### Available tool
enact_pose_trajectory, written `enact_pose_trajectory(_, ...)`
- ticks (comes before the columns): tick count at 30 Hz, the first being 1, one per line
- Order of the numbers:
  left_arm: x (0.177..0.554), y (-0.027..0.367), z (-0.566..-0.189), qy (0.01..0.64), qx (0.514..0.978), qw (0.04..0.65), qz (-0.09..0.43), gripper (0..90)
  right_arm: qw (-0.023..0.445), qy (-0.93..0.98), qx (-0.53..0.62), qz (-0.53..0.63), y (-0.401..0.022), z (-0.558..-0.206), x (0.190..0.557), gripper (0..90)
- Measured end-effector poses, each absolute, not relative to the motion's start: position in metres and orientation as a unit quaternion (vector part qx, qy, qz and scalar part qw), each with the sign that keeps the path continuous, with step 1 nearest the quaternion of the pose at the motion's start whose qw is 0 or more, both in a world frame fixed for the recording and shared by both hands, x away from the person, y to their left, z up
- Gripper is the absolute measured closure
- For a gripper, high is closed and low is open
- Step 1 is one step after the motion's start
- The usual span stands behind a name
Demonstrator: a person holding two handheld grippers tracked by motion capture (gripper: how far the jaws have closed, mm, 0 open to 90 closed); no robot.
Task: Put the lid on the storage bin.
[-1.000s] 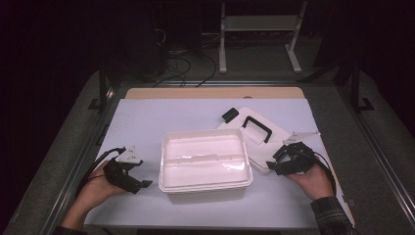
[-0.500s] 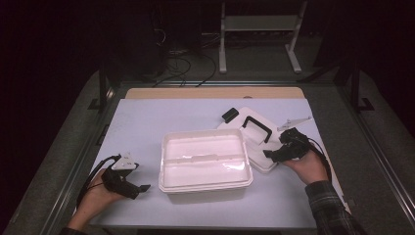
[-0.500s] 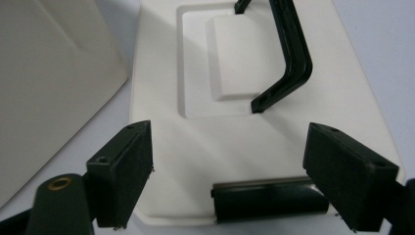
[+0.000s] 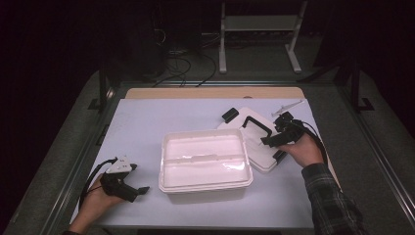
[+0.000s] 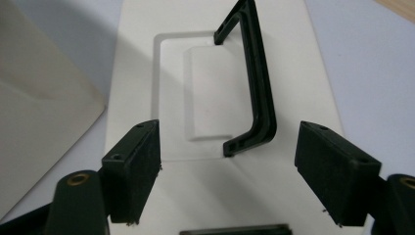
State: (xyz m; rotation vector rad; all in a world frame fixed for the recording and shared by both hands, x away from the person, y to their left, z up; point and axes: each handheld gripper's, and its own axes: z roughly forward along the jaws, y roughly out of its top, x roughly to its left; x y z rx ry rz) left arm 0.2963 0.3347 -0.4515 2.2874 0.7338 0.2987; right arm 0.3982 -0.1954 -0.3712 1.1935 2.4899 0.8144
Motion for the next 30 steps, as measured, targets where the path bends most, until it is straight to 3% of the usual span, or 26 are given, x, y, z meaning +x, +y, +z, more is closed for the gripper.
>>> enact_pose_trajectory(30,0.296,0.335,-0.452,0.285,0.883,0.354,0.114,0.1,0.059,0.898,0.381,0.212,-0.163,-0.375,0.478,62.8)
